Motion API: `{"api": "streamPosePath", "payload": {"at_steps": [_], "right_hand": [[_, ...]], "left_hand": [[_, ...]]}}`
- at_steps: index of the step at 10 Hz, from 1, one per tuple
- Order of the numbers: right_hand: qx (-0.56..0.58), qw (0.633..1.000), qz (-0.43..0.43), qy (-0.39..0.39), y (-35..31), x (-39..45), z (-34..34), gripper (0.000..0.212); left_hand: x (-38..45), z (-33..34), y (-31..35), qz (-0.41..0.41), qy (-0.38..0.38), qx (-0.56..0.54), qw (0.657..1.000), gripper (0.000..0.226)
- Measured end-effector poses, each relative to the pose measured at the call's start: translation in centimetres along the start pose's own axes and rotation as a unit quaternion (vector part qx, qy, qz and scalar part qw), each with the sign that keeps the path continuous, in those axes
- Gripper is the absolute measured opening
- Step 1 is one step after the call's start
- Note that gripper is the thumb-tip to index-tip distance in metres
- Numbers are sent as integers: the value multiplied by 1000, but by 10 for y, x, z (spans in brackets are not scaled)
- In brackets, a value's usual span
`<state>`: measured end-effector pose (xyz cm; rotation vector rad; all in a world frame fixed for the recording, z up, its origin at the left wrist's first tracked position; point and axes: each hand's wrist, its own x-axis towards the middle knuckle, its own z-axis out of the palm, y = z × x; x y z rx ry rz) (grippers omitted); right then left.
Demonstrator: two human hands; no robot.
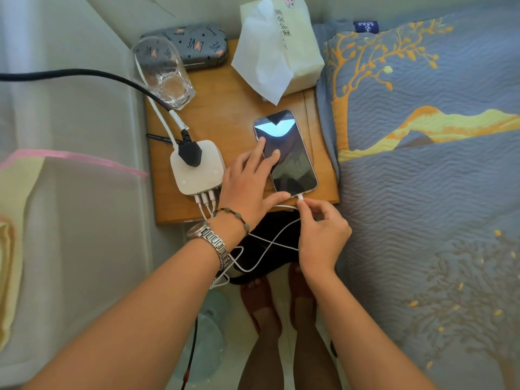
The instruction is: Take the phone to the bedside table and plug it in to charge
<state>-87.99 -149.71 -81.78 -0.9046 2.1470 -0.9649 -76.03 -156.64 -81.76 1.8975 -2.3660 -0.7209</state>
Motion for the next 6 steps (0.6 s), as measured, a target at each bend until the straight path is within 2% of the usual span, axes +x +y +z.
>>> {"api": "streamPosePath", "payload": {"at_steps": [2,4,5,6], "right_hand": [[-16,999,16,-41,-2,5,-7,6],[-83,991,23,-105,-6,20,-16,9],[-116,981,20,-152,-15,26,-23,13],[-135,978,2,-159,-28,39,-35,19]], "left_hand": [[1,-2,1,-7,1,-7,1000,78],[6,-6,6,-26,-17,-15,999,81],[4,-17,13,-42,-19,-83,996,79],[2,-30,11,-104,13,-142,984,71]]}}
